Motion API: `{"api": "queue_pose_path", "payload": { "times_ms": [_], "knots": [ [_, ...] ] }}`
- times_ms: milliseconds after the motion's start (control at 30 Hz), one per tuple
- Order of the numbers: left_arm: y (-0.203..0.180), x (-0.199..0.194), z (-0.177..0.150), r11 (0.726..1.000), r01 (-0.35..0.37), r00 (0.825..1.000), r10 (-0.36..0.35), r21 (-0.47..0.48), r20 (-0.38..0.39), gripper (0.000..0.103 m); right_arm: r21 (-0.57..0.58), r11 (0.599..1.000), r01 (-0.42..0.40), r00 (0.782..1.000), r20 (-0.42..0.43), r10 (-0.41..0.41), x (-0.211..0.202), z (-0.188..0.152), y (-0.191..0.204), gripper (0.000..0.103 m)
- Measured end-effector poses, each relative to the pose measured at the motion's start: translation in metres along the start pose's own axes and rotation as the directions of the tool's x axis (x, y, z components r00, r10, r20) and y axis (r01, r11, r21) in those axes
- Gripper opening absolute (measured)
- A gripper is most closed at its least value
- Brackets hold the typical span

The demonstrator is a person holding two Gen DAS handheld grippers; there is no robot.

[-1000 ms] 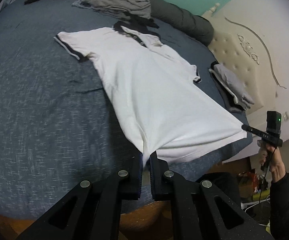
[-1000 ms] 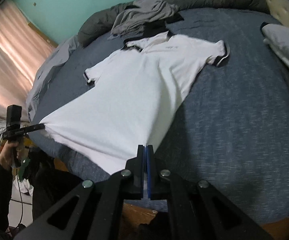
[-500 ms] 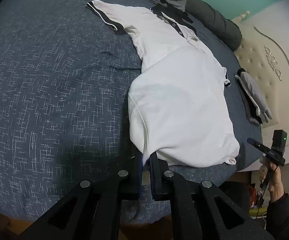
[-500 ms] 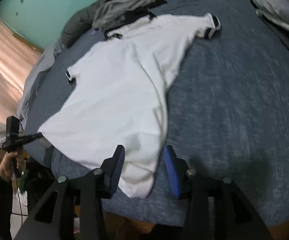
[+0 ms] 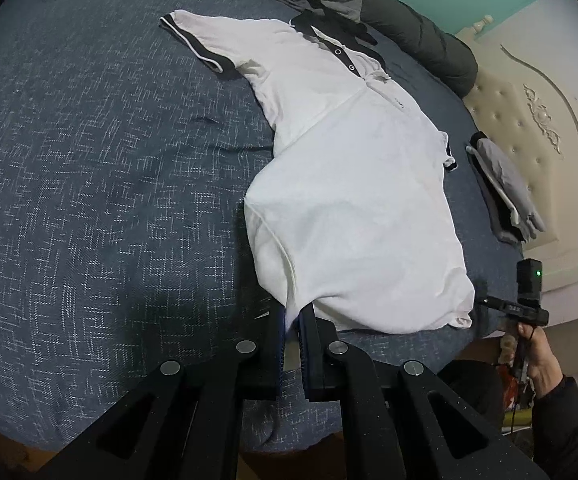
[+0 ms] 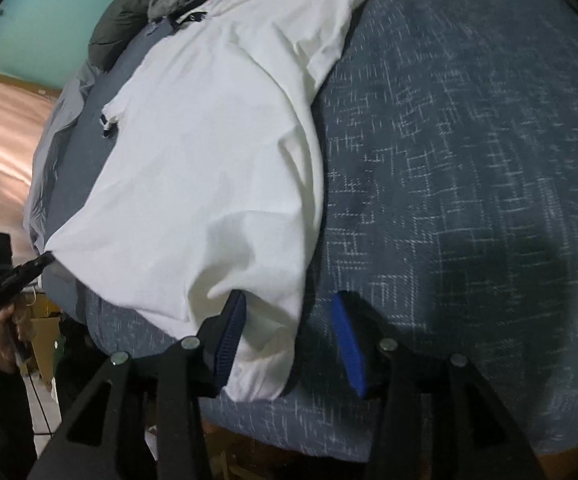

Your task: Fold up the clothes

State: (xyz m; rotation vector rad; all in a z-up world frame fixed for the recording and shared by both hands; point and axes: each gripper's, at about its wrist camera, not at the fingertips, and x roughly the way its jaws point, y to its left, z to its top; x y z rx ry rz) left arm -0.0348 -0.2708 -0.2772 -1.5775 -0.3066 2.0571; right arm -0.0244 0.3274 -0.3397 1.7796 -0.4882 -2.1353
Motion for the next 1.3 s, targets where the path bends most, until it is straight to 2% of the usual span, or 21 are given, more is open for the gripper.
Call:
{"api": "queue_pose_path", "payload": {
  "times_ms": [33, 67, 100, 133, 267, 367, 533, 700, 800, 1033, 1067, 1133, 1167, 1300],
  "knots": [
    [-0.002, -0.002, 0.0, 1.0, 0.0, 1.0, 0.0, 0.004, 0.001, 0.006, 0.0, 1.0, 0.007, 1.0, 0.0, -0.007, 0.001, 0.001, 0.001, 0.03],
    [-0.003, -0.003, -0.001, 1.0, 0.001, 1.0, -0.001, 0.008, 0.002, 0.006, -0.006, 1.0, 0.004, 1.0, 0.002, -0.004, 0.001, 0.001, 0.002, 0.015],
    [-0.005, -0.005, -0.001, 1.0, 0.001, 1.0, -0.001, 0.013, 0.004, 0.006, -0.013, 1.0, -0.005, 1.0, 0.007, 0.005, 0.0, 0.001, 0.004, 0.007],
    [-0.007, -0.006, -0.001, 1.0, 0.001, 1.0, -0.001, 0.017, 0.005, 0.006, -0.019, 1.0, -0.005, 1.0, 0.013, 0.005, -0.003, 0.001, 0.005, 0.005],
    [-0.014, -0.014, -0.002, 0.999, 0.002, 1.0, -0.002, 0.035, 0.011, 0.006, -0.056, 0.998, -0.011, 0.997, 0.079, 0.015, -0.035, 0.0, 0.013, 0.003],
    [-0.022, -0.028, -0.001, 0.999, 0.009, 1.0, -0.01, 0.053, 0.024, 0.006, -0.072, 0.997, -0.01, 0.99, 0.143, 0.02, -0.077, 0.004, 0.012, 0.003],
    [-0.04, -0.058, 0.002, 0.996, 0.038, 0.998, -0.043, 0.086, 0.054, 0.006, -0.103, 0.995, 0.001, 0.973, 0.231, 0.023, -0.151, 0.008, 0.015, 0.002],
    [-0.058, -0.081, 0.006, 0.991, 0.07, 0.994, -0.078, 0.11, 0.072, 0.006, -0.14, 0.99, 0.017, 0.957, 0.29, 0.025, -0.198, 0.008, 0.026, 0.0],
    [-0.062, -0.075, 0.008, 0.991, 0.047, 0.997, -0.054, 0.124, 0.056, 0.006, -0.136, 0.99, 0.048, 0.963, 0.271, -0.01, -0.187, 0.006, 0.024, 0.0],
    [-0.034, -0.035, 0.003, 0.998, -0.005, 1.0, 0.005, 0.056, -0.005, 0.006, -0.078, 0.996, 0.039, 0.989, 0.148, -0.027, -0.111, -0.007, 0.002, 0.002],
    [-0.033, -0.034, 0.002, 0.999, -0.005, 1.0, 0.006, 0.054, -0.007, 0.006, -0.073, 0.997, 0.038, 0.991, 0.132, -0.028, -0.101, -0.007, -0.001, 0.006],
    [-0.029, -0.032, 0.001, 0.999, -0.006, 1.0, 0.007, 0.049, -0.011, 0.006, -0.075, 0.996, 0.047, 0.993, 0.112, -0.039, -0.085, -0.006, -0.004, 0.025],
    [-0.028, -0.031, 0.0, 0.999, -0.007, 1.0, 0.008, 0.047, -0.013, 0.006, -0.078, 0.996, 0.05, 0.994, 0.105, -0.041, -0.078, -0.007, -0.005, 0.04],
    [-0.022, -0.026, -0.003, 0.999, -0.01, 1.0, 0.01, 0.037, -0.021, 0.006, -0.088, 0.994, 0.059, 0.995, 0.082, -0.052, -0.058, -0.007, -0.009, 0.042]
  ]
}}
